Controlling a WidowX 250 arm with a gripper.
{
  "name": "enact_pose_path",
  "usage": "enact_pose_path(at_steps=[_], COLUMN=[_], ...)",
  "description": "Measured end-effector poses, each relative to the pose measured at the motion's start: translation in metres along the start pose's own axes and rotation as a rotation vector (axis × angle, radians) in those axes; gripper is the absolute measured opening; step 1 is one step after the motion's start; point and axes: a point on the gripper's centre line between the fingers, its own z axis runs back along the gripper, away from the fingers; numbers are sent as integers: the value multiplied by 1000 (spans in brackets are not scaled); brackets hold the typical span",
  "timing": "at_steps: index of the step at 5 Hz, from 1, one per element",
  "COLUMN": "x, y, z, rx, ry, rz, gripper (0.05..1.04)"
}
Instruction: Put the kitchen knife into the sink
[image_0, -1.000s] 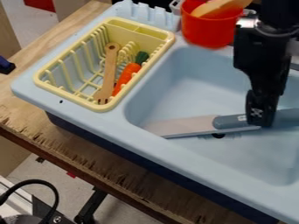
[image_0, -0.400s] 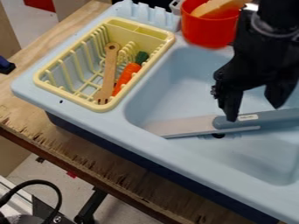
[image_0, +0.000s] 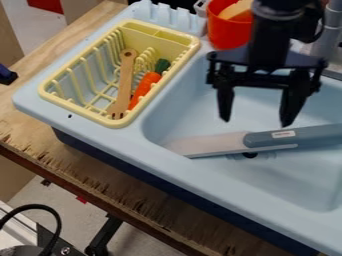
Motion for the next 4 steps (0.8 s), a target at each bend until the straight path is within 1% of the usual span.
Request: enact_pose_path(at_steps=[1, 2, 3, 4], x=[-2, -19, 6, 33], y=[5, 18, 29, 41], z=[2, -19, -3, -2], rx=[-3, 55, 17, 15], ry=[-40, -55, -68, -116], rz=[-217, -280, -291, -210], gripper=[996, 996, 996, 996])
